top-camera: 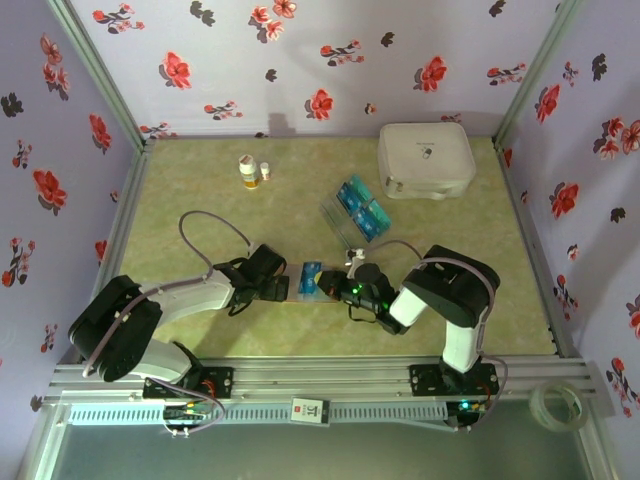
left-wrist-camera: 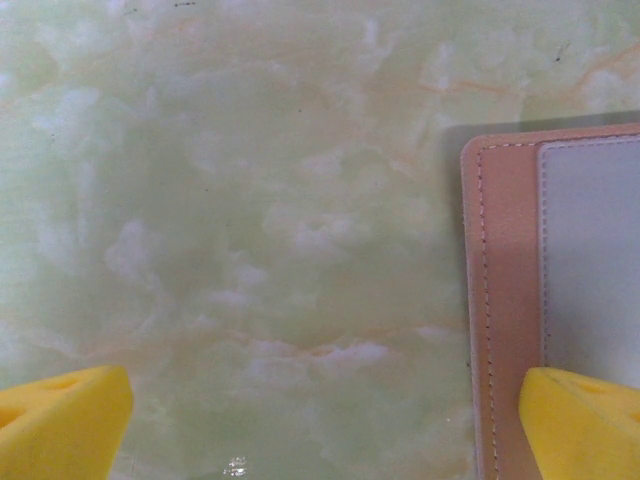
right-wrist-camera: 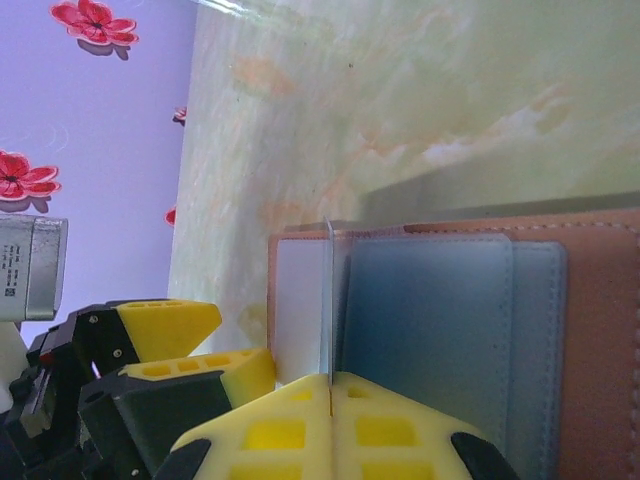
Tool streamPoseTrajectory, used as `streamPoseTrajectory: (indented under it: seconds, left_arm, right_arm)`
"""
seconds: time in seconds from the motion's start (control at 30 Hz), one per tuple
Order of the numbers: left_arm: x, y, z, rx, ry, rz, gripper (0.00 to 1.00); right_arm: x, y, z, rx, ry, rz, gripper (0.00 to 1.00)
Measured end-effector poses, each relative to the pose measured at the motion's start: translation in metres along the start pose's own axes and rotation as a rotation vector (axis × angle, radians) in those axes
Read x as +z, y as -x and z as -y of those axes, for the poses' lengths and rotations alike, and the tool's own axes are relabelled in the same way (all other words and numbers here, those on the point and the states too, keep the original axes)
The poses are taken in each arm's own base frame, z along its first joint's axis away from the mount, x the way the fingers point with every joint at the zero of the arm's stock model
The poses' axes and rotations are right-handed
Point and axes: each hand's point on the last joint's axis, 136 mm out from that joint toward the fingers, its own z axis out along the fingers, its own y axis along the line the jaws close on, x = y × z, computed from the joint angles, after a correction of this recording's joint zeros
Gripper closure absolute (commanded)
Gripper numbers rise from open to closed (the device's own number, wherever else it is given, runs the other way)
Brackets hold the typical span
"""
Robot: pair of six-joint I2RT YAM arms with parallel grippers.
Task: Put the credit cards into the card holder
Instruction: Insert the credit card into the card slot.
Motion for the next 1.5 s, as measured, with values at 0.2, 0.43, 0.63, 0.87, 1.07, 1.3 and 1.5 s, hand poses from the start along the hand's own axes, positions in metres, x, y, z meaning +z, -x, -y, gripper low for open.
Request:
streamPoseTrajectory:
  seconds: [0.2,0.43,0.63,0.87,1.07,1.3,1.5]
  left_arm:
    - [0.000,0.000,0.000,0.000,0.000,0.000,0.00]
    - [0.000,0.000,0.000,0.000,0.000,0.000,0.00]
    - [0.000,0.000,0.000,0.000,0.000,0.000,0.00]
    - [0.000,0.000,0.000,0.000,0.000,0.000,0.00]
    - [0.000,0.000,0.000,0.000,0.000,0.000,0.00]
    - [0.000,0.000,0.000,0.000,0.000,0.000,0.00]
    - [0.000,0.000,0.000,0.000,0.000,0.000,0.00]
  right_arm:
    - [-0.003,-0.003,0.004,0.007,-0.001,-0.002,1.00]
    - [-0.003,-0.004,0.004,0.005,0.006,-0.004,1.00]
    - [-0.002,-0.005,0.005,0.006,0.010,-0.004,1.00]
    - [-0.002,-0.006,0.005,0.012,0.015,-0.009,1.00]
    - [-0.002,-0.008,0.003,0.016,0.021,-0.023,1.00]
    - [-0.002,-0.011,0.003,0.019,0.025,-0.032,1.00]
    - [-0.002,-0.011,0.003,0.019,0.024,-0.035,1.00]
